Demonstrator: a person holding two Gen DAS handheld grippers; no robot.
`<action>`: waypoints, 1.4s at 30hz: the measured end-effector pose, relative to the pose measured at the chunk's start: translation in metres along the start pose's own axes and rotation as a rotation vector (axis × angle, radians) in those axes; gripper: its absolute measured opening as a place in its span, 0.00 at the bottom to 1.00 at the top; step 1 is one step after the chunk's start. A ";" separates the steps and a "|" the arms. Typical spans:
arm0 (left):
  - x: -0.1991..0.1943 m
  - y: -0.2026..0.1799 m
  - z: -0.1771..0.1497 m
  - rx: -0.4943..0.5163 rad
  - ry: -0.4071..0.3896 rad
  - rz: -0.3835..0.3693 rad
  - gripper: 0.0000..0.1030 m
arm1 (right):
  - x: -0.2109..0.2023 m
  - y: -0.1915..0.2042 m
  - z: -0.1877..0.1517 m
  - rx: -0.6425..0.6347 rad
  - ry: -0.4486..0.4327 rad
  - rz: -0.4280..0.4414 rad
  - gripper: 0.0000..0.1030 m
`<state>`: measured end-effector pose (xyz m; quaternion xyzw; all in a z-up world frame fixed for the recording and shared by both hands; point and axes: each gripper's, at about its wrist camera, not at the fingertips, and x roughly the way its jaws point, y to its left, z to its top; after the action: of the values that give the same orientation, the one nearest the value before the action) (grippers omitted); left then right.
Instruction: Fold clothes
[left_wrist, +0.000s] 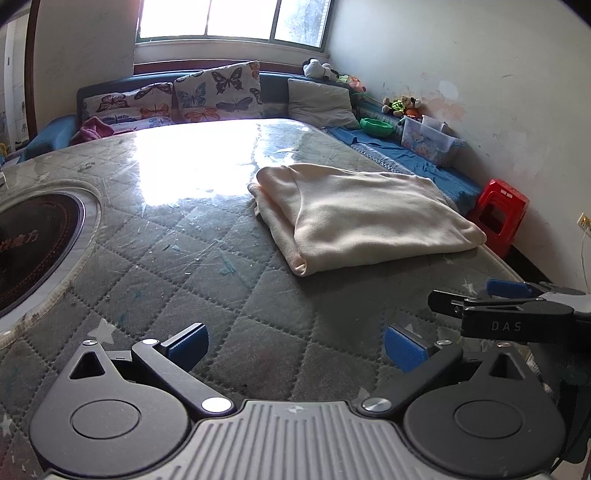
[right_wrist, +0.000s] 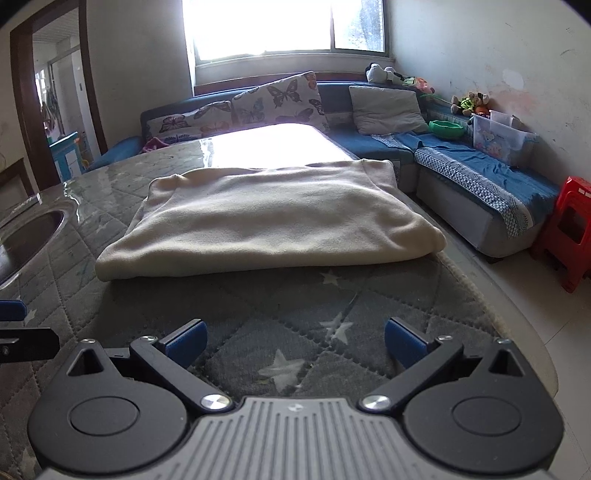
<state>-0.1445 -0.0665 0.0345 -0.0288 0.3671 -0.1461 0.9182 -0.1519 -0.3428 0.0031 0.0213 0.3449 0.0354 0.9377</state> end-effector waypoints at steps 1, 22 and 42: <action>0.000 -0.001 0.000 0.002 0.000 0.002 1.00 | 0.000 0.001 -0.001 -0.009 0.000 -0.004 1.00; -0.004 -0.014 -0.003 0.048 -0.002 0.013 1.00 | 0.000 0.005 -0.005 -0.031 -0.011 -0.013 1.00; -0.003 -0.024 0.000 0.081 -0.003 0.014 1.00 | -0.003 0.006 0.000 -0.024 0.006 0.036 1.00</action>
<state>-0.1525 -0.0886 0.0404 0.0107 0.3600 -0.1541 0.9201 -0.1545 -0.3369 0.0055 0.0163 0.3468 0.0563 0.9361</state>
